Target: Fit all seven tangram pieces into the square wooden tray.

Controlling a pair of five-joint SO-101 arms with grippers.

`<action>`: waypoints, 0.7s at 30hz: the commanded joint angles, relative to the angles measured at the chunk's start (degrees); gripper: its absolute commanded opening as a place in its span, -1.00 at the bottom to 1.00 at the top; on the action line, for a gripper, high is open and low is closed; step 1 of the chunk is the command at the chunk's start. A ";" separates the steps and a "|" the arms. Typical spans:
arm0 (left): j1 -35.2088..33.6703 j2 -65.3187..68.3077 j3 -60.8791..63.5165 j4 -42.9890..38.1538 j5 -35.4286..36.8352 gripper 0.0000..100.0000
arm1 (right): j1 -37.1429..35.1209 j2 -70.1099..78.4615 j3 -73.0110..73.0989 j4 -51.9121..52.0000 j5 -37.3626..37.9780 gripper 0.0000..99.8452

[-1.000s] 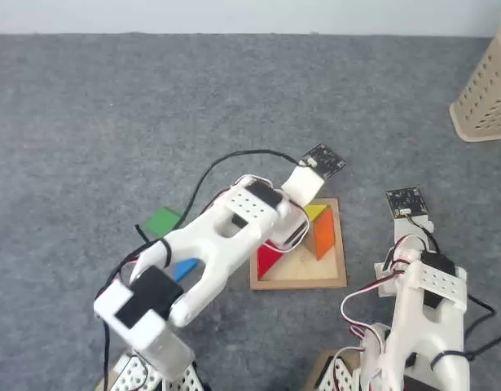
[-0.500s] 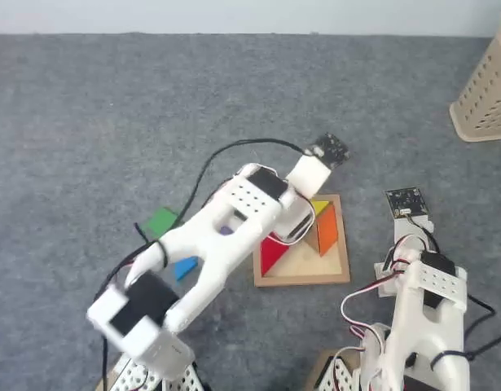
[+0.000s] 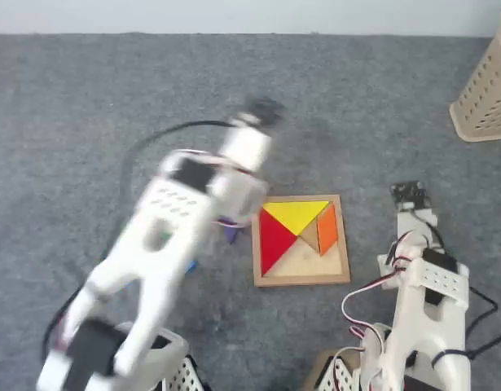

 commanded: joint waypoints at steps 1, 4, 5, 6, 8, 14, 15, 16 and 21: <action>-10.02 -13.71 9.01 -2.11 0.18 -0.66 | -8.40 -1.10 -9.58 6.37 -2.64 -0.95; -18.11 -20.40 19.65 -8.26 -2.02 -0.65 | -18.59 -1.01 -14.68 12.18 -4.66 -0.95; -20.48 -21.89 22.90 -10.29 -2.02 -0.65 | -21.76 -1.01 -15.82 13.58 -5.36 -0.95; -22.86 -23.12 25.89 -12.40 -2.20 -0.65 | -24.57 -1.01 -16.53 14.46 -5.71 -0.95; -26.46 -24.62 30.11 -16.00 -2.55 -0.65 | -29.23 -0.92 -16.97 14.99 -5.71 -0.95; -28.13 -24.97 34.59 -21.01 -5.10 -0.65 | -35.74 4.09 -16.79 13.32 -5.89 -0.95; -28.31 -25.05 34.59 -21.01 -5.10 -0.65 | -35.47 6.29 -16.79 11.82 -5.98 -0.95; -28.31 -25.14 34.59 -21.01 -5.10 -0.65 | -34.59 8.75 -16.79 10.33 -6.07 -0.95; -28.04 -25.05 34.77 -21.01 -5.10 -0.65 | -30.64 20.53 -21.27 5.85 -6.07 -0.95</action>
